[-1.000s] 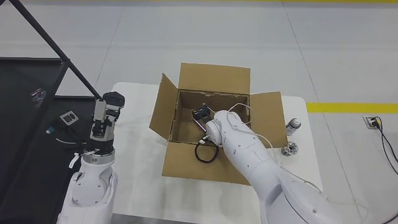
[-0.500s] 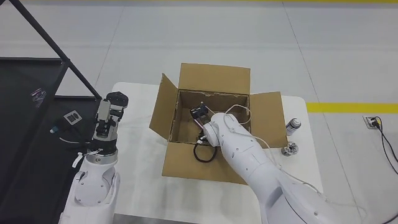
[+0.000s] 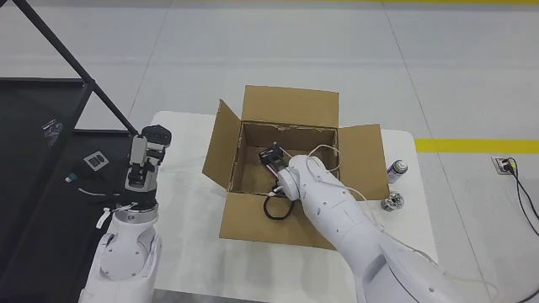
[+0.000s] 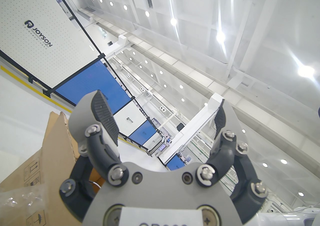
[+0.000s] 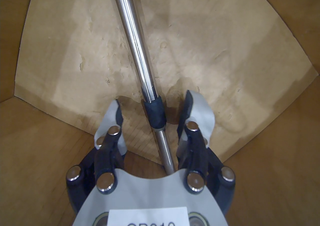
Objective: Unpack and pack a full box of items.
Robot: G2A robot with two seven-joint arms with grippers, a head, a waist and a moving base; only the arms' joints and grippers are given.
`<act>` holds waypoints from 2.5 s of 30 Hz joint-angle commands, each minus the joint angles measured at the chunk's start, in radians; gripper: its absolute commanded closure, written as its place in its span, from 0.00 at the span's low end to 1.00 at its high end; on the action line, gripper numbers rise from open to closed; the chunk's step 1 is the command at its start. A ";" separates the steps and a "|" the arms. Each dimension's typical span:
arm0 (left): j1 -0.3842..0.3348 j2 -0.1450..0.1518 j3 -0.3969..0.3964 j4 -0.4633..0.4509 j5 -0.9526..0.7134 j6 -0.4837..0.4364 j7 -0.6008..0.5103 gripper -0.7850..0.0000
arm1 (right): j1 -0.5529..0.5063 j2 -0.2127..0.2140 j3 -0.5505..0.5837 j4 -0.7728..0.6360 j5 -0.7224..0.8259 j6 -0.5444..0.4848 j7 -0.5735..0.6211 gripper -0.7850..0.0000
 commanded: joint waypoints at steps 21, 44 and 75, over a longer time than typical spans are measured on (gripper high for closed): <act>0.033 0.007 -0.008 -0.027 0.004 -0.011 0.016 0.00 | -0.015 0.002 0.027 -0.015 -0.030 0.027 -0.008 1.00; 0.037 0.010 0.006 -0.034 0.017 -0.014 0.032 0.00 | -0.011 0.047 0.082 -0.088 -0.059 -0.009 0.032 1.00; -0.033 0.000 0.135 -0.025 0.102 0.018 0.058 0.00 | -0.774 0.411 0.696 -1.602 -0.308 -0.216 0.223 1.00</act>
